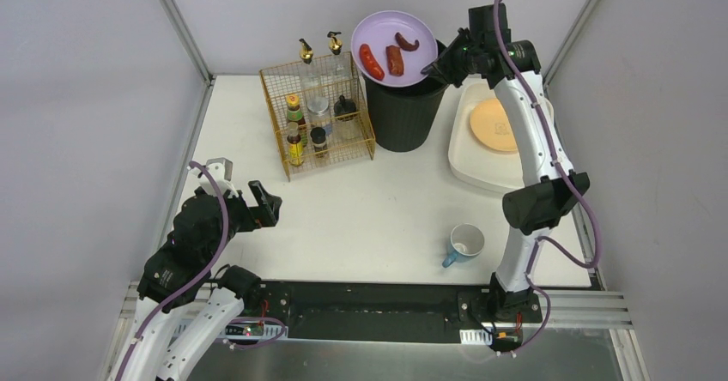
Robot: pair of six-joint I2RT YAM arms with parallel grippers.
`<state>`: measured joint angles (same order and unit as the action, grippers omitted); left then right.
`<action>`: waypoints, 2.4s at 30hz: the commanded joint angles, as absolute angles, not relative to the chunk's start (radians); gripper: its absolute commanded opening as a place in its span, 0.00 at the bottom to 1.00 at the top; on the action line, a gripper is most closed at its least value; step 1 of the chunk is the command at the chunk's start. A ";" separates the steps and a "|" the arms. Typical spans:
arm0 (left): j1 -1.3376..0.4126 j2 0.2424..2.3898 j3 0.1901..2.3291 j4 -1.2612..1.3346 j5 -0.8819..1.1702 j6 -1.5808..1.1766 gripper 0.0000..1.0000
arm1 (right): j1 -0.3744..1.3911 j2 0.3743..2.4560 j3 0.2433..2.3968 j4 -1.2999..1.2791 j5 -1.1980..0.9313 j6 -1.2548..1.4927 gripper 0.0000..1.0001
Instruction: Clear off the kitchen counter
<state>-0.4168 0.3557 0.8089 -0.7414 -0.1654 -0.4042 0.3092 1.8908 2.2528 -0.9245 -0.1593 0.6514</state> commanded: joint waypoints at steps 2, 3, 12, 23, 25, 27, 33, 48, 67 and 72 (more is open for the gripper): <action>-0.404 0.353 0.808 -0.730 -0.150 -0.402 1.00 | 0.251 1.930 2.359 -0.898 -0.091 0.732 0.00; -0.404 0.354 0.809 -0.730 -0.148 -0.402 1.00 | 0.245 1.934 2.360 -0.891 -0.084 0.734 0.00; -0.403 0.354 0.810 -0.731 -0.146 -0.400 1.00 | 0.237 1.938 2.234 -0.790 0.048 0.714 0.00; -0.402 0.364 0.811 -0.730 -0.146 -0.399 1.00 | 0.261 1.925 2.125 -0.672 0.168 0.598 0.00; -0.402 0.368 0.811 -0.730 -0.146 -0.399 1.00 | 0.273 1.915 2.108 -0.650 0.191 0.568 0.00; -0.402 0.371 0.811 -0.730 -0.146 -0.399 1.00 | 0.286 1.904 2.089 -0.627 0.227 0.539 0.00; -0.402 0.377 0.813 -0.730 -0.146 -0.399 1.00 | 0.344 1.870 2.065 -0.565 0.319 0.444 0.00; -0.400 0.377 0.812 -0.729 -0.143 -0.399 1.00 | 0.510 1.752 1.912 -0.274 0.651 0.022 0.00; -0.400 0.376 0.811 -0.730 -0.147 -0.399 1.00 | 0.697 1.766 1.631 0.695 0.855 -0.973 0.00; -0.400 0.376 0.810 -0.730 -0.147 -0.399 1.00 | 0.737 1.838 1.603 1.027 0.817 -1.304 0.00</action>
